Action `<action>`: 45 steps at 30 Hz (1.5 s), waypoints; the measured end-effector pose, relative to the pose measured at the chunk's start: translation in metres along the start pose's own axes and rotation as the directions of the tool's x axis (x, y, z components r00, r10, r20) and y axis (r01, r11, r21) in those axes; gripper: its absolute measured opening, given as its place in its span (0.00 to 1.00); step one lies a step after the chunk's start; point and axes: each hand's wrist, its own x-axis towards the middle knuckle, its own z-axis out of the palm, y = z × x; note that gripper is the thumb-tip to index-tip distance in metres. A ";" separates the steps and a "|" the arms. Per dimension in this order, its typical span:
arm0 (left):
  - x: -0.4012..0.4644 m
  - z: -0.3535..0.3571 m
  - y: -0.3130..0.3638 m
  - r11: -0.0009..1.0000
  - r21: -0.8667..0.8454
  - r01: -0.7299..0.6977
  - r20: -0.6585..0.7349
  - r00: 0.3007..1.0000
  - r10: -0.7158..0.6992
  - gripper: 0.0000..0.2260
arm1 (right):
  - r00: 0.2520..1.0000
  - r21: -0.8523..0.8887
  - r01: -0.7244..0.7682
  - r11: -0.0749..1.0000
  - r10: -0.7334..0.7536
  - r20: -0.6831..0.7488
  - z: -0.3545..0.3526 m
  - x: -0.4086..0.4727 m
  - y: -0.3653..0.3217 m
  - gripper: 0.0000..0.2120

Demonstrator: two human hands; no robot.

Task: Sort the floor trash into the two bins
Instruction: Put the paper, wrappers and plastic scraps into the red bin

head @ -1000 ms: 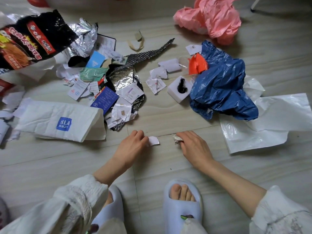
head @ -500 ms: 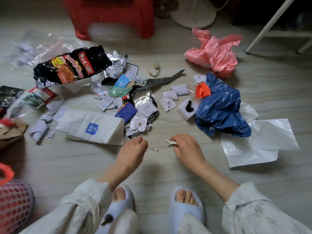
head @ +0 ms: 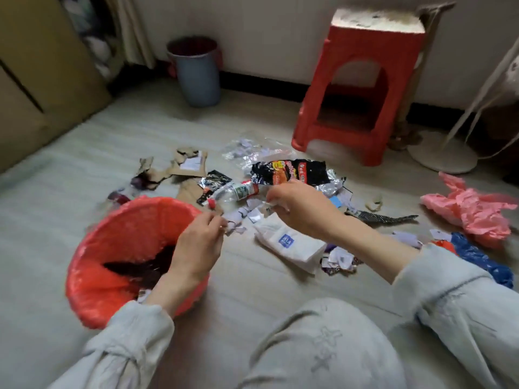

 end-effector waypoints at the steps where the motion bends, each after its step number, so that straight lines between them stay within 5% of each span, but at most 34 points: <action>1: -0.006 -0.014 -0.014 0.998 0.006 0.063 -0.019 0.998 -0.063 0.03 | 1.000 0.056 0.008 0.998 -0.006 -0.023 0.003 0.013 -0.023 0.12; 8: -0.074 -0.053 -0.109 0.870 -0.004 0.493 0.095 0.866 -0.491 0.13 | 0.981 0.249 -0.028 0.968 -0.021 0.192 0.044 0.063 -0.131 0.15; 12: -0.083 -0.058 -0.119 0.842 -0.088 0.532 0.017 0.846 -0.532 0.17 | 0.864 0.352 -0.169 0.921 -0.033 0.502 0.059 0.054 -0.133 0.34; 15: -0.071 -0.060 -0.103 0.880 -0.108 0.462 -0.024 0.884 -0.467 0.15 | 0.813 0.309 -0.192 0.931 -0.025 0.582 0.060 0.037 -0.124 0.35; 20: -0.040 -0.046 -0.042 0.962 -0.165 0.219 0.053 0.976 -0.213 0.13 | 0.856 0.183 -0.218 0.959 0.098 0.507 0.022 0.012 -0.088 0.24; 25: 0.004 -0.009 0.033 0.976 -0.220 -0.011 0.185 0.981 0.052 0.12 | 0.877 0.173 -0.364 0.915 0.273 0.396 -0.015 -0.030 -0.026 0.21; 29: 0.036 0.030 0.098 0.966 -0.203 -0.159 0.287 0.934 0.214 0.13 | 0.797 0.041 -0.493 0.869 0.433 0.420 -0.027 -0.096 0.048 0.19; 36: 0.079 0.120 0.212 0.890 -0.249 -0.383 0.501 0.735 0.457 0.14 | 0.560 -0.145 -0.751 0.644 0.737 0.378 -0.049 -0.204 0.194 0.17; 45: 0.090 0.256 0.257 0.862 -0.310 -0.401 0.637 0.586 0.501 0.14 | 0.435 -0.411 -0.767 0.492 0.870 0.231 0.051 -0.261 0.337 0.42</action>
